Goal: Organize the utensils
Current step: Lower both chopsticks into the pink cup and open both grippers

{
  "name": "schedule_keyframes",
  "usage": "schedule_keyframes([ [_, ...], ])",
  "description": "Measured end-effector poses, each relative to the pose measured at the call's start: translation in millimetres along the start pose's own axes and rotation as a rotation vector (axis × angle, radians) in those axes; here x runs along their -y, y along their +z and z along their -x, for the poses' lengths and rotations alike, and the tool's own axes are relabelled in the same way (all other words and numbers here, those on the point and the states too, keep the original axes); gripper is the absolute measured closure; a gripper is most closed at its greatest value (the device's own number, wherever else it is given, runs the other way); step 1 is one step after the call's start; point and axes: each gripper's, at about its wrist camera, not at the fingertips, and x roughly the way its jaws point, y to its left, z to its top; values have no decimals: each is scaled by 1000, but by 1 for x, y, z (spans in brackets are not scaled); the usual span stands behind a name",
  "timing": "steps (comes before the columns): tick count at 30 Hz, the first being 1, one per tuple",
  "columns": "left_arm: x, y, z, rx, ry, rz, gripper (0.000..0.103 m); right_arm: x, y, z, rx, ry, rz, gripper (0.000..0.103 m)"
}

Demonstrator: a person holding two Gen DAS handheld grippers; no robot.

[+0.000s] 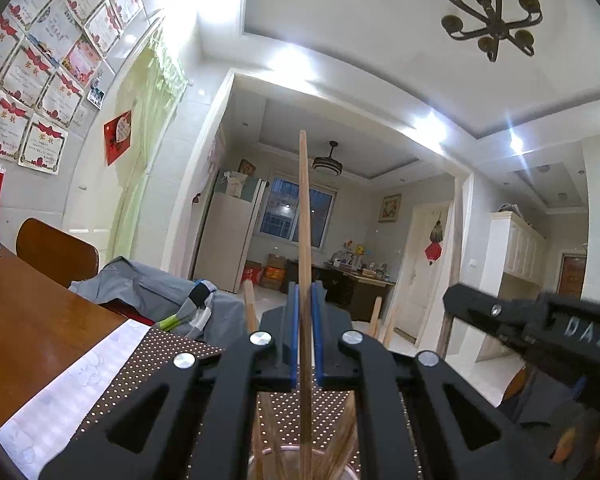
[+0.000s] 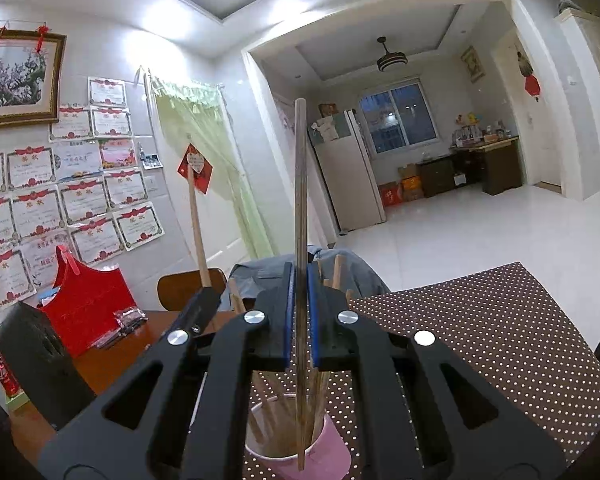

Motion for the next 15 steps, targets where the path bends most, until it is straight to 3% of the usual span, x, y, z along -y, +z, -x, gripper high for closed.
schedule_keyframes([
  [15,3,-19,9,-120,10,-35,96,-12,-10,4,90,-23,20,96],
])
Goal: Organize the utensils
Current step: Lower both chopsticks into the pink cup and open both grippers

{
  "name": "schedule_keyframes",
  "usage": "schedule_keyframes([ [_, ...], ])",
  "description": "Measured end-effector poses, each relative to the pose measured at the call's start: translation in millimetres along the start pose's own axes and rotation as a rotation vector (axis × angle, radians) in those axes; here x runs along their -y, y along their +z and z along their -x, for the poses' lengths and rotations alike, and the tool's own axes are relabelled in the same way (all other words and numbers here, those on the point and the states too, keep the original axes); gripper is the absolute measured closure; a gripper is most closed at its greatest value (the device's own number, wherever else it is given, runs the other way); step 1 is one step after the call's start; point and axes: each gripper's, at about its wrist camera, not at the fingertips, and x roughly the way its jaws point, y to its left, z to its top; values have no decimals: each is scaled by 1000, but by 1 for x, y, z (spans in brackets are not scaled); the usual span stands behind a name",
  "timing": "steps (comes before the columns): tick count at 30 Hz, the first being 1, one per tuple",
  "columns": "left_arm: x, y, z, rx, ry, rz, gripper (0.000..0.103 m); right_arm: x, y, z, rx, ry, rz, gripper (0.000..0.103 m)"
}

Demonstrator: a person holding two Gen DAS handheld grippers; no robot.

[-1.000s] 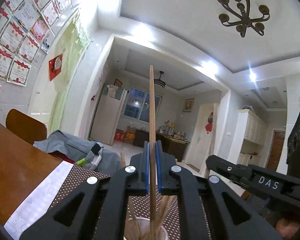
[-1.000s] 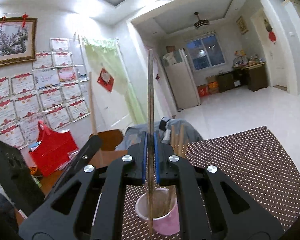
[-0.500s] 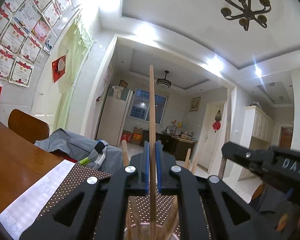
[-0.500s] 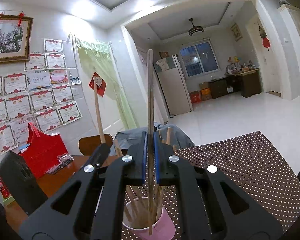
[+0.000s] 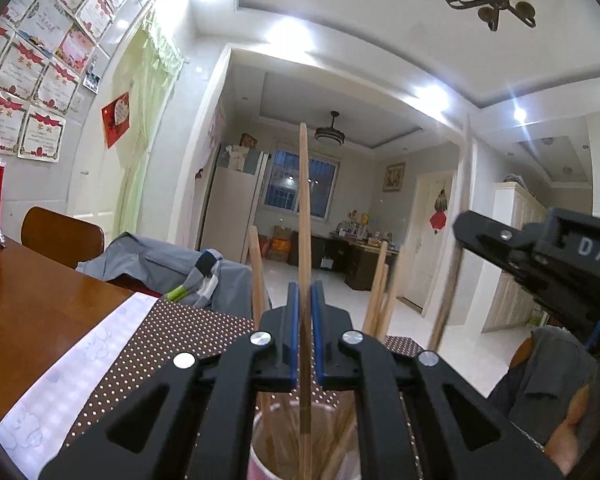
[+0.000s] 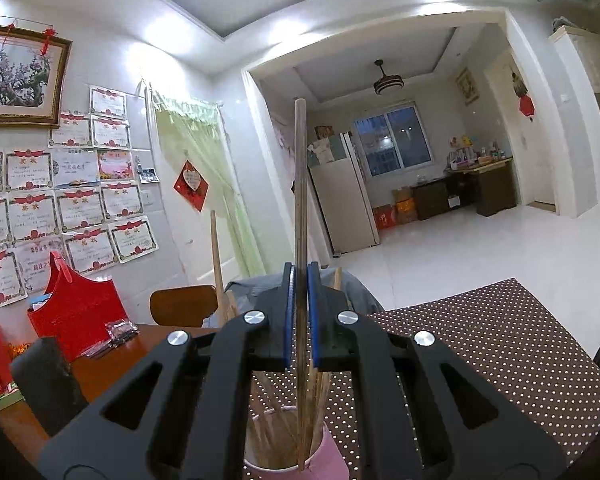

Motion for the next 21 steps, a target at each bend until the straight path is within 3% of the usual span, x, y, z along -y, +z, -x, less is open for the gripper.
schedule_keyframes([
  [5,-1,-3,2,-51,-6,5,95,0,-1,2,19,9,-1,96],
  [7,-3,-5,3,-65,-6,16,84,0,0,3,25,12,-2,96],
  [13,-7,2,15,-83,9,21,80,-1,-1,5,40,20,-7,96],
  [21,-15,25,33,-188,97,-26,78,-7,-9,0,13,24,11,96],
])
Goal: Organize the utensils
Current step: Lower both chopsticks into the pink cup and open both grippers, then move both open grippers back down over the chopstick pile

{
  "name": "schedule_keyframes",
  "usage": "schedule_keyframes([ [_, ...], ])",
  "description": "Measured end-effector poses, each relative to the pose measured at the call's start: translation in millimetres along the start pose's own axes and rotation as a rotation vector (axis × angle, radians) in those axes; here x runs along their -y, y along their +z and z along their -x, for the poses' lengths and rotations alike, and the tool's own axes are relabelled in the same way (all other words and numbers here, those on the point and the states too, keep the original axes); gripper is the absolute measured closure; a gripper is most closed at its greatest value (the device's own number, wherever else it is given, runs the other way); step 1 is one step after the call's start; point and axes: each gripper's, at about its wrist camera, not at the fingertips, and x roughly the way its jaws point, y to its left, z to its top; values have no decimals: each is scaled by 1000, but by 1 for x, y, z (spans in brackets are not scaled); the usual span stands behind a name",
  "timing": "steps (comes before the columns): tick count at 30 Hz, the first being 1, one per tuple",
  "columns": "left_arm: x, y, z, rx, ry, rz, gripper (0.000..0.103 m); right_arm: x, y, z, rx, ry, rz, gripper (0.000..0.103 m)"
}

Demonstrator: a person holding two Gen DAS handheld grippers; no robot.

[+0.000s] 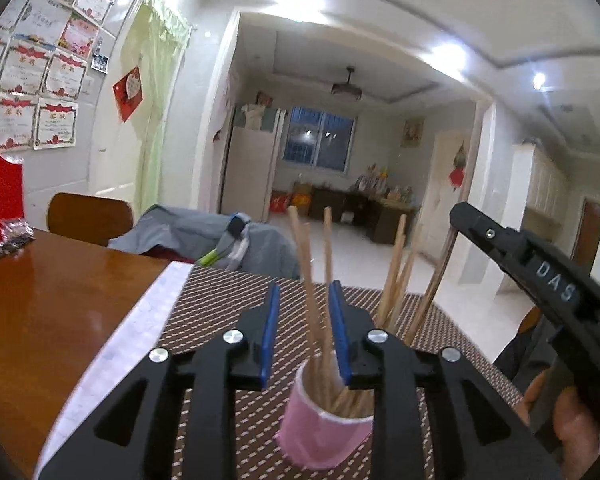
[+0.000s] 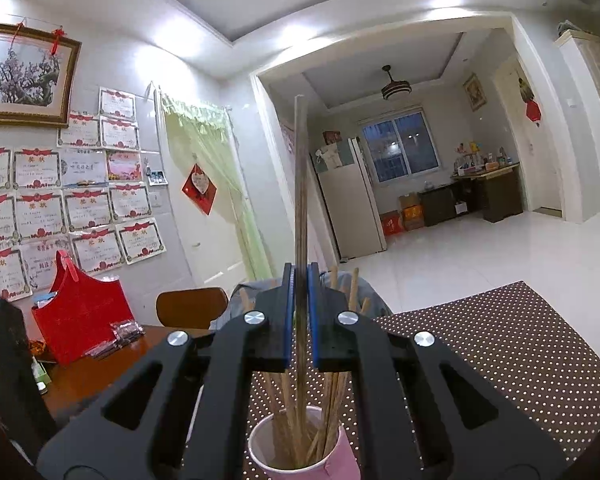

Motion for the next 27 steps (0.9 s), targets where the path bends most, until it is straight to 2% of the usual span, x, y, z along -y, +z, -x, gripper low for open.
schedule_keyframes([
  [3,-5,3,9,-3,28,-24,77,-4,-2,-4,-20,1,11,96],
  [16,-16,14,14,-18,63,-47,76,-15,-19,-9,-178,-16,24,96],
  [17,-15,15,14,-31,64,-57,75,-17,-21,-9,-186,-18,27,96],
  [19,-14,16,14,-55,73,-72,62,-21,-26,-10,-209,-22,39,96],
  [27,-19,15,12,-99,80,-68,62,-27,-41,-19,-280,-34,60,96],
])
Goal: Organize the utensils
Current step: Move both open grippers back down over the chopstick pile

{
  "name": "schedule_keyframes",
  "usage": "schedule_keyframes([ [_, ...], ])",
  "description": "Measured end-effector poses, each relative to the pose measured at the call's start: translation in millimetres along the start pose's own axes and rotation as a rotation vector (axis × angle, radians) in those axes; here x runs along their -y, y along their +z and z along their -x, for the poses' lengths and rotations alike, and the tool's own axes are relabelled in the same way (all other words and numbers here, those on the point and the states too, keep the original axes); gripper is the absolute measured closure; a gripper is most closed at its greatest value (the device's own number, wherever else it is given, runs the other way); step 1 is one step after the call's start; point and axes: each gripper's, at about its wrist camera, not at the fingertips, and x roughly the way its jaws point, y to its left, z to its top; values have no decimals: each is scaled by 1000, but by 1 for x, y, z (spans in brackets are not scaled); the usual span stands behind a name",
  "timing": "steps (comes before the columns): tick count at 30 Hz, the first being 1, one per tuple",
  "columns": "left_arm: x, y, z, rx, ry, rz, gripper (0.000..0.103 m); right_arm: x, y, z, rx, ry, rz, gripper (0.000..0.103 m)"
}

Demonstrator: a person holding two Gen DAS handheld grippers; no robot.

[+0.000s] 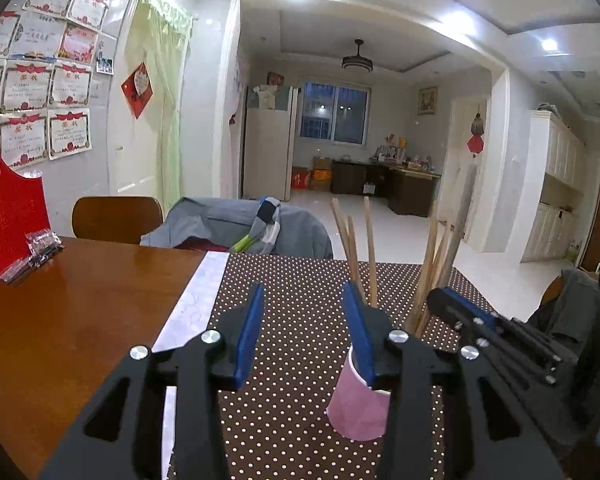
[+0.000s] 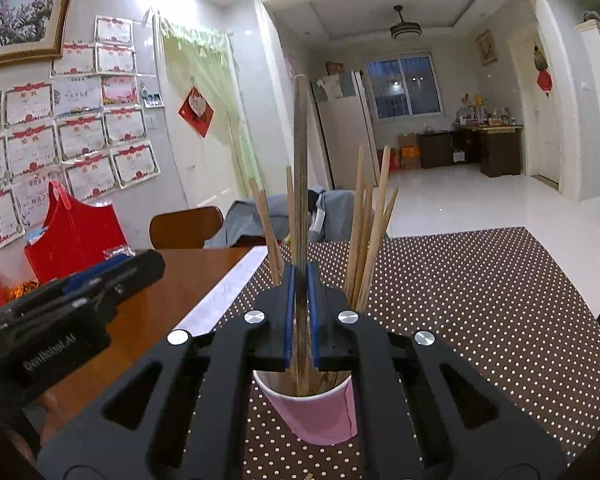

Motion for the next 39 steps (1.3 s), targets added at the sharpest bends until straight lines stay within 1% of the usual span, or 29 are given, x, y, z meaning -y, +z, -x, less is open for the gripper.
schedule_keyframes([
  [4,1,-1,-3,-10,8,-10,62,0,-9,-14,-58,-20,3,96],
  [8,4,-3,-4,-13,9,-18,62,1,-14,-20,-85,-20,-6,96],
  [19,11,-2,-4,-6,14,-37,62,-5,-4,-4,-22,-12,-18,95],
  [28,11,-1,-5,-12,26,-39,61,-4,4,6,0,-24,-24,95],
  [35,10,2,-4,-8,16,-27,61,-7,13,19,19,-13,-31,95],
  [37,10,2,1,0,12,-21,50,-7,13,25,15,-6,-42,95],
  [39,12,4,6,12,10,-27,49,-7,12,31,7,-5,-46,95],
])
